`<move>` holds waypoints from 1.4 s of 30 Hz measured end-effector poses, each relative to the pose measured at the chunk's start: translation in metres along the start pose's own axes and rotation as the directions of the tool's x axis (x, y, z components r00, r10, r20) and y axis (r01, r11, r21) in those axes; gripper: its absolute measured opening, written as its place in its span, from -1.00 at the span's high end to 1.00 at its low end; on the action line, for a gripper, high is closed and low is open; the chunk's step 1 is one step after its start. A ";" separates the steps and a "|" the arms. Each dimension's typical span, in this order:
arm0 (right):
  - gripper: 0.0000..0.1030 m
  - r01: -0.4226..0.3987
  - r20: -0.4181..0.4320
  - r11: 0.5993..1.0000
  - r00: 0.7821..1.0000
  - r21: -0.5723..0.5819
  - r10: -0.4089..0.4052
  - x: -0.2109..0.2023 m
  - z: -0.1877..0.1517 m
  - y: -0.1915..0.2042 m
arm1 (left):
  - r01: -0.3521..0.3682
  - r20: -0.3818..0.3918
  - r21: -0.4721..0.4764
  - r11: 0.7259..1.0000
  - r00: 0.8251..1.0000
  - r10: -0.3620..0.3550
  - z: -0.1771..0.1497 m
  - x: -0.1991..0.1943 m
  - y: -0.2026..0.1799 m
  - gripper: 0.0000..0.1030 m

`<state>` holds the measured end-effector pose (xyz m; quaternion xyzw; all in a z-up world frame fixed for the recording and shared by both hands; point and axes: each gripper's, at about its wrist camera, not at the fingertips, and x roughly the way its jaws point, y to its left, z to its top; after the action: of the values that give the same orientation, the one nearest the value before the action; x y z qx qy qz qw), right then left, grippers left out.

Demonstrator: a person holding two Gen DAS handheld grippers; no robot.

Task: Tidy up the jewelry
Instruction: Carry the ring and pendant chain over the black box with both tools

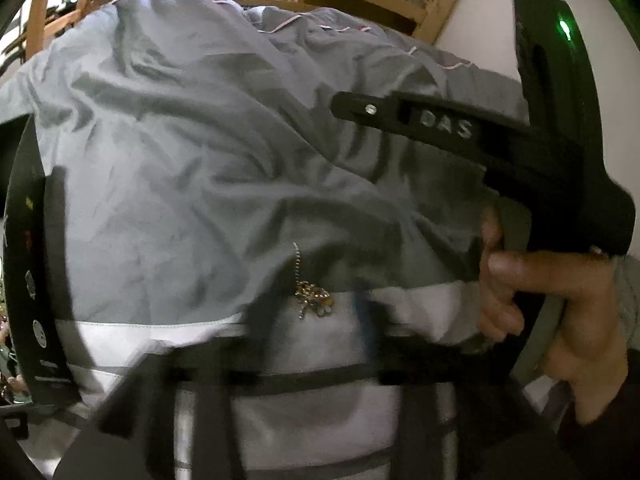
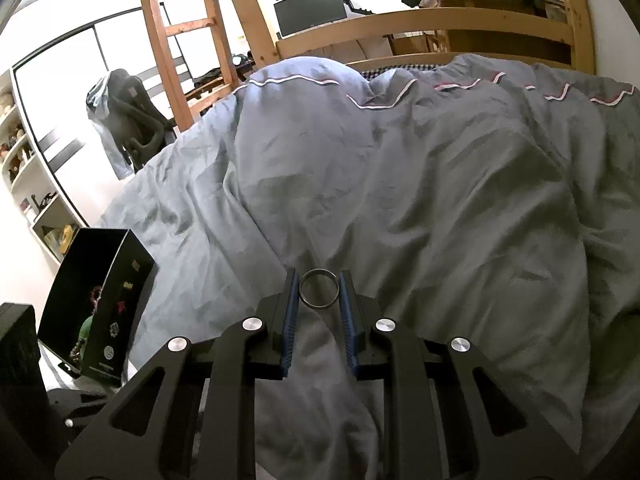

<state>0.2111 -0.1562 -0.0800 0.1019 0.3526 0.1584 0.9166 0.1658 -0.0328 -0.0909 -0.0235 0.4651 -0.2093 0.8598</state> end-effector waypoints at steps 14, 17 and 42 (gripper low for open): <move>0.60 -0.006 0.029 1.000 1.000 -0.005 0.006 -0.008 0.003 0.004 | -0.042 0.117 -0.067 0.997 0.992 0.050 0.017 -0.029 0.022 0.77; 0.60 -0.014 0.043 1.000 0.999 -0.018 0.015 -0.013 0.006 0.010 | -0.059 0.142 -0.056 0.997 0.988 0.066 0.020 -0.038 0.022 0.77; 0.60 -0.184 0.082 0.964 0.976 -0.192 0.203 -0.044 0.008 0.115 | -0.235 0.291 -0.139 0.962 0.919 0.266 0.033 -0.145 0.084 0.77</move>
<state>0.1607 -0.0658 -0.0127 0.0589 0.2779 0.2736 0.9190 0.1510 0.0936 0.0225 -0.0396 0.3350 -0.0675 0.9390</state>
